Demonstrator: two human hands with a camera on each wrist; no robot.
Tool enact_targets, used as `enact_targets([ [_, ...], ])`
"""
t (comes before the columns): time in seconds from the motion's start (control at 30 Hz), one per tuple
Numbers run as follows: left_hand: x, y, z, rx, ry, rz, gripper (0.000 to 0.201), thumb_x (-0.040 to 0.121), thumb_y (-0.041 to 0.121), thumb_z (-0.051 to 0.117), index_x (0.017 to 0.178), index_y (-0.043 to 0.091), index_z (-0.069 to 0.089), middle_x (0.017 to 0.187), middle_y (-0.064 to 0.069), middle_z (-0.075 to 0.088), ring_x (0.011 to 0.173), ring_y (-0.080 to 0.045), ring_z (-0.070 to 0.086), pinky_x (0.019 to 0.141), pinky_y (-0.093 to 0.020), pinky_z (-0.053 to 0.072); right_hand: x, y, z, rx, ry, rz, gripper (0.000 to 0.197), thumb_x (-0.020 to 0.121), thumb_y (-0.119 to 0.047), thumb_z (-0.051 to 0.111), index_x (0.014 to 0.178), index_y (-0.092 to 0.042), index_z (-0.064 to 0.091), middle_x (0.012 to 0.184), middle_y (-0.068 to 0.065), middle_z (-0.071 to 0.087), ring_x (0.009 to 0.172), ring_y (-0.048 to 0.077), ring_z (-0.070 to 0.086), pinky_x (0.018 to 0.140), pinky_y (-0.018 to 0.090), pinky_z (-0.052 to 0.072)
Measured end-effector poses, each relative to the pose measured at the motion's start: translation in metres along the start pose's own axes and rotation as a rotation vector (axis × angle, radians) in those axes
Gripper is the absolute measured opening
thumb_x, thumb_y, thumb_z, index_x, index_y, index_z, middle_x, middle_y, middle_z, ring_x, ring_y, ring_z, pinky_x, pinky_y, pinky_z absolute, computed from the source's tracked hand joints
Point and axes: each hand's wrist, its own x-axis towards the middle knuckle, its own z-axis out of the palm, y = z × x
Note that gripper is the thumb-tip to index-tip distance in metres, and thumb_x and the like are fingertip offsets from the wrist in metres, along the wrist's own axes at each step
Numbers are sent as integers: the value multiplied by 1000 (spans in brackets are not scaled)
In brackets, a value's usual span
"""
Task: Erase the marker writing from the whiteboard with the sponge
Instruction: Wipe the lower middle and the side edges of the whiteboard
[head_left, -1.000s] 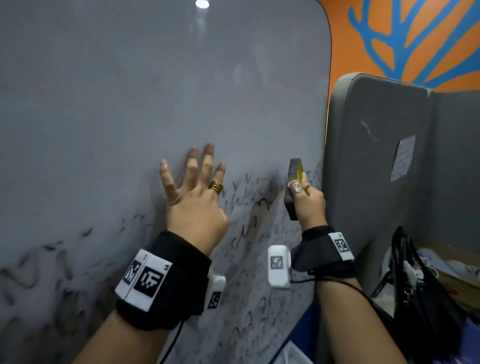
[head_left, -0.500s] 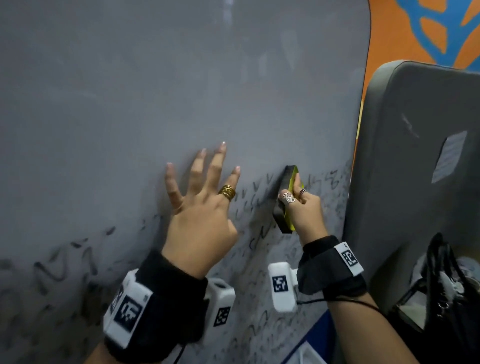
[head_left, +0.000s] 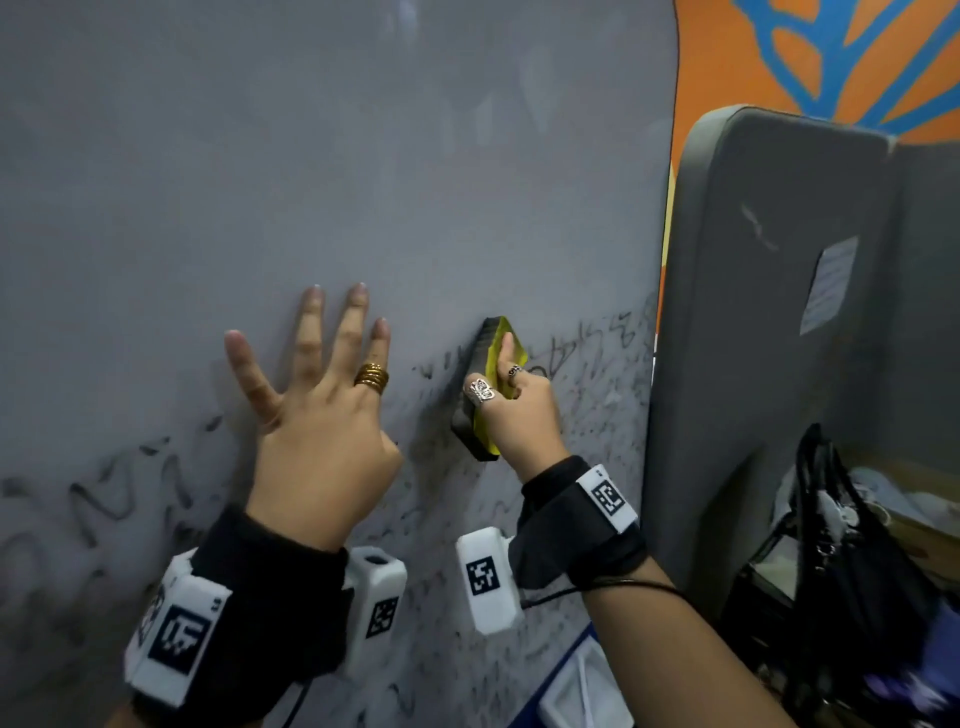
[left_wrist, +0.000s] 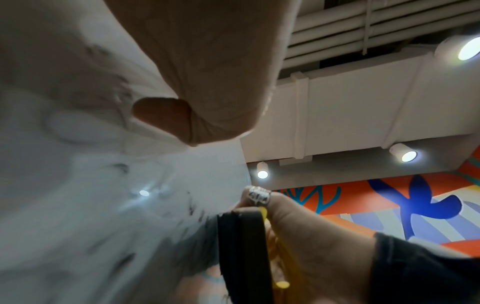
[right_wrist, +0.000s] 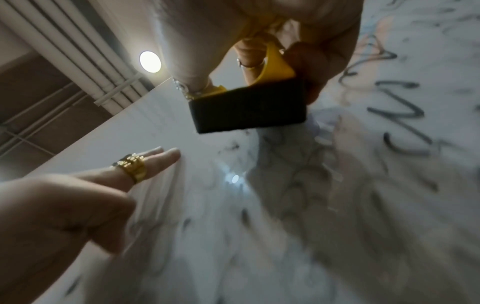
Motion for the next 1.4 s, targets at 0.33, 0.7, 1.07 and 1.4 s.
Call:
enact_targets([
  [0.33,-42,-43,-23,-94,106,-17,89,57,14,41,146,12,35,158,-13,10,146,-31,6,102,-52,-27,-75,-27,39,-79,-192,-80,74,74,-41,62,142,-31,36,136,1,51,124,15,47,107,36,36],
  [0.7,-73,-104,-33,-104,131,-32,84,63,15,40,147,12,31,159,-10,8,147,-25,8,102,-52,-29,-47,-44,15,168,100,148,40,74,-35,59,103,-9,67,97,-1,65,97,20,56,91,34,44],
  [1.07,-74,-126,-41,37,12,22,88,65,22,18,152,18,7,157,-4,-20,143,-17,-22,92,-48,-41,-136,-74,95,43,-127,25,76,80,-37,60,145,-13,30,136,11,51,128,26,46,108,43,36],
  [1.4,-121,-175,-35,92,27,-46,93,64,17,49,150,22,14,160,-6,-4,147,-22,-4,101,-54,-31,-179,-84,113,-47,-263,-12,70,84,-38,58,147,-26,28,144,0,43,135,18,37,113,37,28],
])
